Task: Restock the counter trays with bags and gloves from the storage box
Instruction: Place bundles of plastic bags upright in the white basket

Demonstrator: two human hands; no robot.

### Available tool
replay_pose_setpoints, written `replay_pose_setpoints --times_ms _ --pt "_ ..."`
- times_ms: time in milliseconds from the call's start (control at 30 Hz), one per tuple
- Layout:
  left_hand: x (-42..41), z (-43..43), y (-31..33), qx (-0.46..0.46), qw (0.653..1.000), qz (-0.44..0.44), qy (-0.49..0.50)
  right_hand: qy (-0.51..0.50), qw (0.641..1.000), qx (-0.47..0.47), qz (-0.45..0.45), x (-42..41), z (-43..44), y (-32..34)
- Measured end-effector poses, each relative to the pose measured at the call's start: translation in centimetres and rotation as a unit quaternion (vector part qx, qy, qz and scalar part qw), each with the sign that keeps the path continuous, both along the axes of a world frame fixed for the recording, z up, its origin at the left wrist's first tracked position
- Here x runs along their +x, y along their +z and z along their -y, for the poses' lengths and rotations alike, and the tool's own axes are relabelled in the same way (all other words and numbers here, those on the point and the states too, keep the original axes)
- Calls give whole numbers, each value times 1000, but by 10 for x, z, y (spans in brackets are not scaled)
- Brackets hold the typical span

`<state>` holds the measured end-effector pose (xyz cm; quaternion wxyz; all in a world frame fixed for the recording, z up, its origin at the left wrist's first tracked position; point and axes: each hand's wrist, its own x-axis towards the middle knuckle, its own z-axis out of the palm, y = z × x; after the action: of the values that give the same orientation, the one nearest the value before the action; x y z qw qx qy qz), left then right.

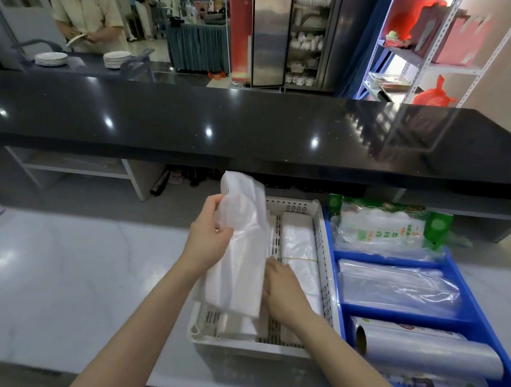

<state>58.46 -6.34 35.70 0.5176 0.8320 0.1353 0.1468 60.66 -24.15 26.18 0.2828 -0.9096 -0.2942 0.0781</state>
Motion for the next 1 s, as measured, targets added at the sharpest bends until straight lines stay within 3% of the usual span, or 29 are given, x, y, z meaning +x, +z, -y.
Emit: replay_pose_setpoints --times_ms 100,200,267,367,467,533,833,1000 --pt "2 9 -6 -60 998 12 -23 -123 965 216 -86 5 6 22" --pt "5 24 -29 -153 987 -3 -42 -206 927 301 -86 13 21 34" --pt "7 36 -47 -131 988 -57 -58 -218 936 267 -77 16 31 34" --pt "4 54 -72 29 988 -126 -87 -187 975 85 -85 13 42 19" --pt "-1 59 -91 221 967 -114 -54 -156 985 -17 -70 2 41 5" --pt "0 56 -97 274 954 -114 -45 -151 986 -40 -49 -3 36 2" --pt "20 37 -104 244 953 -138 -117 -199 977 -73 1 -7 24 7" --pt "6 26 -90 175 980 -68 -71 -142 989 -20 39 6 2 29"
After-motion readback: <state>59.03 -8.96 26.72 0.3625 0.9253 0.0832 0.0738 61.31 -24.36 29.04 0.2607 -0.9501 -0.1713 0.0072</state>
